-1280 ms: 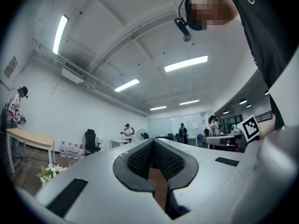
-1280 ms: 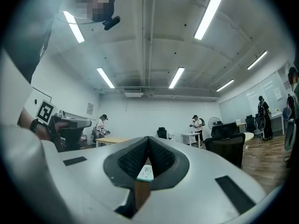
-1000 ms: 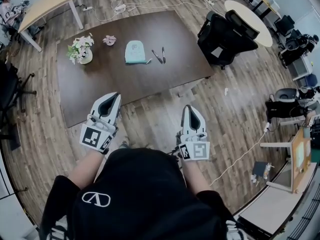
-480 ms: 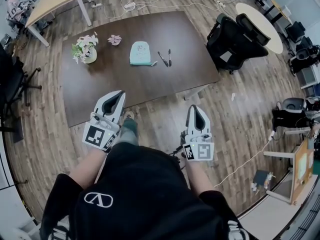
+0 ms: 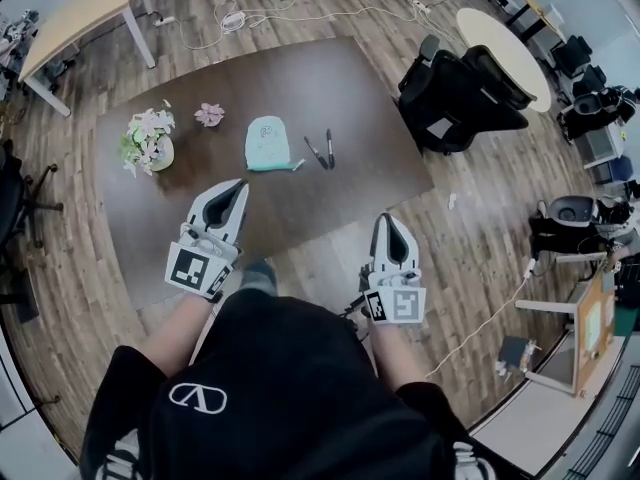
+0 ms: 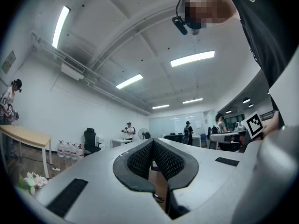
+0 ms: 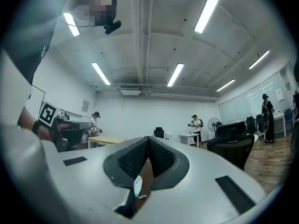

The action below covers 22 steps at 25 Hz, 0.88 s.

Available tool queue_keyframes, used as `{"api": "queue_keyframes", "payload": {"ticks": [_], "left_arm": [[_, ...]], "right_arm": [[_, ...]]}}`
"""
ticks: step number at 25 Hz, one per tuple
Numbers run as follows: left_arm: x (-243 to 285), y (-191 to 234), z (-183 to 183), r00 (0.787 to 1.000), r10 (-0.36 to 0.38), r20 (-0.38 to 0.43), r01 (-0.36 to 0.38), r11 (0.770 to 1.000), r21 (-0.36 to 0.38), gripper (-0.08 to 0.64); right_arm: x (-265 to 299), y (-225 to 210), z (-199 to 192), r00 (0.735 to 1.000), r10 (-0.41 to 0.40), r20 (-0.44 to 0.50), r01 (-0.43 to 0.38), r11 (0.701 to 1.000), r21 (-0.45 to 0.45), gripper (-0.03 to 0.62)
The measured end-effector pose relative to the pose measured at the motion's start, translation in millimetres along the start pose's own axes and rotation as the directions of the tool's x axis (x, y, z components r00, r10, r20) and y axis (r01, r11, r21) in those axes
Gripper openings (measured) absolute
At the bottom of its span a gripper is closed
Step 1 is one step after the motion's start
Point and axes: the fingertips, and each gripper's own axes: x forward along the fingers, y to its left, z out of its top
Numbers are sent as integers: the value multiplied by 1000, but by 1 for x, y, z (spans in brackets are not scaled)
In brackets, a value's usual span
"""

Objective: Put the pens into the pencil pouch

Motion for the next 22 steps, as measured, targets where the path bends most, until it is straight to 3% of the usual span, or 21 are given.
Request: {"api": "queue_keyframes", "payload": {"ticks": [10, 22], "left_arm": [[78, 77, -24, 995, -103, -15, 103, 994, -48, 2], [118, 75, -43, 999, -23, -46, 22, 1000, -20, 3]], "right_arm": [[101, -13, -6, 996, -82, -19, 81, 996, -41, -1], [143, -44, -23, 999, 43, -34, -43, 999, -19, -2]]}}
